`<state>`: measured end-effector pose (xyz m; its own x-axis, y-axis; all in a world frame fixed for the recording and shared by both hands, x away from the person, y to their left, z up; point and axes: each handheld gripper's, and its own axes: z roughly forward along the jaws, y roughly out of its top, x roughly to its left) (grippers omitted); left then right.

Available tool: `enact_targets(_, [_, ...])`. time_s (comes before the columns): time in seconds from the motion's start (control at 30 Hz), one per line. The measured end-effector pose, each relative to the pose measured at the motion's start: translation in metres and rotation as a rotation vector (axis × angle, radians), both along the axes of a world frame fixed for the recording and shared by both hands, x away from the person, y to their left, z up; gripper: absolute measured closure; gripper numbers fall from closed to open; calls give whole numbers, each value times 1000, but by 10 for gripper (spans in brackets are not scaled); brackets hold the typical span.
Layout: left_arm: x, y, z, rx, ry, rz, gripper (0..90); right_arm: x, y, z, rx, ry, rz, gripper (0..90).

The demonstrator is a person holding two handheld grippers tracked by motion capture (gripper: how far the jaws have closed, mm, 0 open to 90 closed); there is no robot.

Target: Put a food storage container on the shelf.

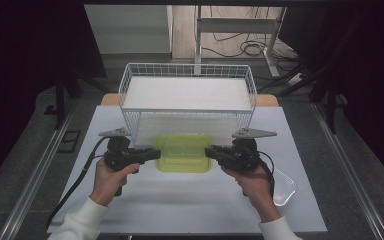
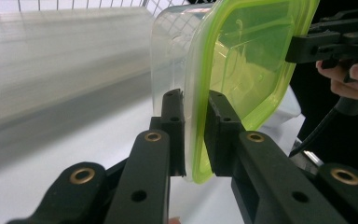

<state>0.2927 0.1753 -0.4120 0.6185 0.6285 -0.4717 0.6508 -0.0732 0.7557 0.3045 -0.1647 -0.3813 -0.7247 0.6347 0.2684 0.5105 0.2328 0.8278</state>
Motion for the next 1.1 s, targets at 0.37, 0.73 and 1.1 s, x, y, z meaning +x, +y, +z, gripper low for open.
enact_targets(0.37, [11, -2, 19, -2, -23, -12, 791, 7, -3, 16, 19, -28, -5, 762])
enact_targets(0.73, [20, 2, 57, -16, -79, -20, 789, 10, -1, 53, 23, -96, -10, 762])
enact_targets(1.1, [34, 1, 82, -31, -102, -20, 789, 20, -3, 81, 28, -118, -16, 762])
